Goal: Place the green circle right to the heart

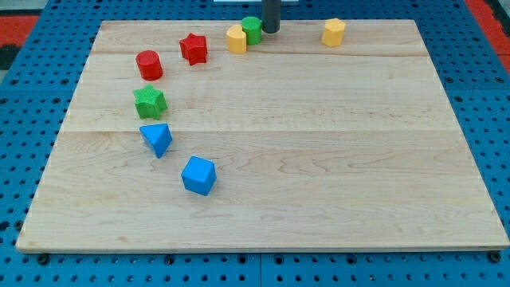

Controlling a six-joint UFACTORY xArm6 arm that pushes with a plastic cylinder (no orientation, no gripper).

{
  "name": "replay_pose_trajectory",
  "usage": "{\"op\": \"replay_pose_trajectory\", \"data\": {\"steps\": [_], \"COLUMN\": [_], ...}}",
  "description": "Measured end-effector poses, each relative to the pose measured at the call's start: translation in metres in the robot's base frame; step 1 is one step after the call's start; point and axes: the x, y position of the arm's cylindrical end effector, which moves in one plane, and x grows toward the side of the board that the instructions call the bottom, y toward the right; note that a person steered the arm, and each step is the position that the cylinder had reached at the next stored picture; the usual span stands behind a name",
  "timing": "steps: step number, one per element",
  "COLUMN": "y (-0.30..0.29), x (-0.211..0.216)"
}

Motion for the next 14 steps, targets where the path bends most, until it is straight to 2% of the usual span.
{"op": "replay_pose_trajectory", "data": {"steps": [1, 2, 3, 5, 9, 10, 11, 12, 14], "y": [0.017, -0.015, -0.078, -0.112, 0.01, 0.012, -0.064, -0.07, -0.006], "x": [-0.014, -0.017, -0.016, -0.016, 0.037, -0.005, -0.014, 0.003, 0.049]}}
